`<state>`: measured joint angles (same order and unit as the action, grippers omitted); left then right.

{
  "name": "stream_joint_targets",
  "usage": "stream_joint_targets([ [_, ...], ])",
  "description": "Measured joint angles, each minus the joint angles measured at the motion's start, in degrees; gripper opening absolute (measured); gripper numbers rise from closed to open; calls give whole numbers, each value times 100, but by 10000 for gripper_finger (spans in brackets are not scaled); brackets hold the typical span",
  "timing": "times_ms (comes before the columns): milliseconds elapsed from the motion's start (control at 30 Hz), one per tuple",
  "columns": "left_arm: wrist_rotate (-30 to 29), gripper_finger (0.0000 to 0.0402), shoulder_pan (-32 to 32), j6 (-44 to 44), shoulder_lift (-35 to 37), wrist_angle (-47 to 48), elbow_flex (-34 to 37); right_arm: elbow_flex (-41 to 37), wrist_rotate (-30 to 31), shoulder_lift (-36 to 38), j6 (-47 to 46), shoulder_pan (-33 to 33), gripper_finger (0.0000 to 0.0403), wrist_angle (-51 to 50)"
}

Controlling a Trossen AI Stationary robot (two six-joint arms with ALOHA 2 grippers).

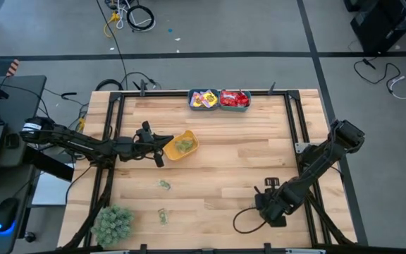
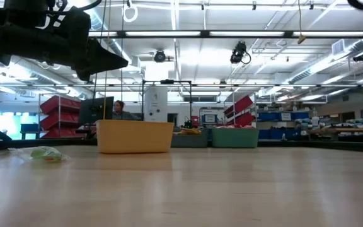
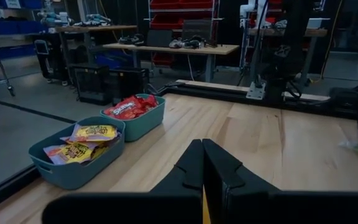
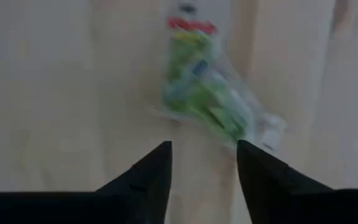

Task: Sort candy
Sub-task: Put the green gummy into the yellow bin

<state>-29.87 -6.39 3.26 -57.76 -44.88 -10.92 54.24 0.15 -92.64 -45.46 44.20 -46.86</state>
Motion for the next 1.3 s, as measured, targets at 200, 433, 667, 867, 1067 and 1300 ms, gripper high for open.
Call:
stream_joint_targets([
  [200,-6,0,0,-8,2,17,0,-402,168,-2,155,-8,191,118],
  [433,-6,0,0,-7,0,20,0,-756,343,20,388,-4,161,535],
  [667,-6,0,0,-6,0,21,0,-625,547,-14,472,-84,15,318],
  [867,-6,0,0,-5,0,16,0,-261,681,-15,610,-358,2,-35],
  [1067,-6,0,0,14,0,-28,0,362,1688,-15,1319,-951,1,-399],
  [1300,-8,0,0,37,2,-72,0,857,2875,-13,2721,-2175,0,998],
])
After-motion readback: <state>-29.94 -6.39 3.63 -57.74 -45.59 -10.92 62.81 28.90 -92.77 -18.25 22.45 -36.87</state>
